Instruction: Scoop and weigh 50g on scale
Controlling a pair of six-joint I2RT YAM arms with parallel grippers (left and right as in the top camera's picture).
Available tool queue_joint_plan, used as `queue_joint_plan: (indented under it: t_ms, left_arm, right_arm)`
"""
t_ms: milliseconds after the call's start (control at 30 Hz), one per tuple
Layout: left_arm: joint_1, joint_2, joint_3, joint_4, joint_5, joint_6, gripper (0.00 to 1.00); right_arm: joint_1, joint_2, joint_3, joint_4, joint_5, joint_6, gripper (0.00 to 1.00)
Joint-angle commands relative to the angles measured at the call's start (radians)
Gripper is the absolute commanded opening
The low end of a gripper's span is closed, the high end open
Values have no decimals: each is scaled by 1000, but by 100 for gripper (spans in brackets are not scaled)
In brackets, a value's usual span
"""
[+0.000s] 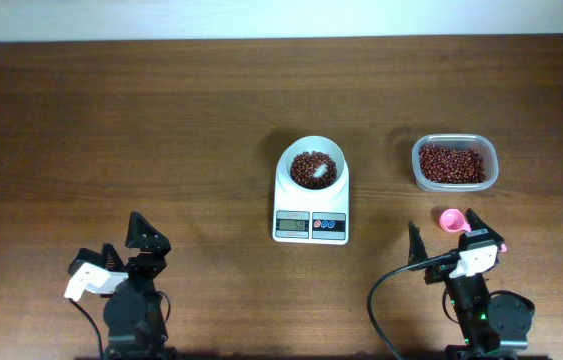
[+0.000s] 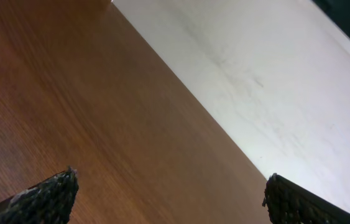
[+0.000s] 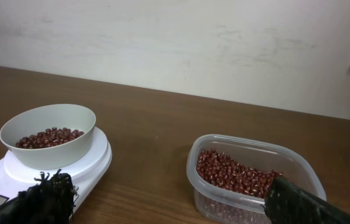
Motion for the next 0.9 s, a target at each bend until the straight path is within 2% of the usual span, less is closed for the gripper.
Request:
queue_joint_plan:
  t_ms: [0,100,233,267,333,433,467,667,767,867]
  left_arm:
    - [-11,0,-10,2,-10,173,99]
    - [-46,-24,-46,92,-9,323,99]
    - [-57,-26,-58,115,65,358,99]
    - [-56,-27,-58,115,100,400,99]
    - [-43,-44,-58,106,213,523,99]
    - [14,-65,-58,99,486,818,99]
    - [30,-65,-58,100,523,858,99]
    - [60,-65,-58,100,515,863,99]
    - [60,-65,-58,98,515,801,99]
    - [60,-65,-58,98,515,799,99]
  right_arm:
    - [-5,-9,-5,-8,16,3,99]
    - [-5,-9,-5,-8,16,3,99]
    - [-5,-9,-5,-8,16,3,99]
    - [-5,-9,-5,-8,16,3,99]
    - [-5,-9,-5,-8,16,3,99]
    - [-5,-9,-5,-8,16,3,99]
    - [-5,-9,-5,-8,16,3,99]
    - [-5,-9,-5,-8,16,3,99]
    - [-5,-9,-5,-8,16,3,99]
    - [-5,-9,-5,-8,16,3,99]
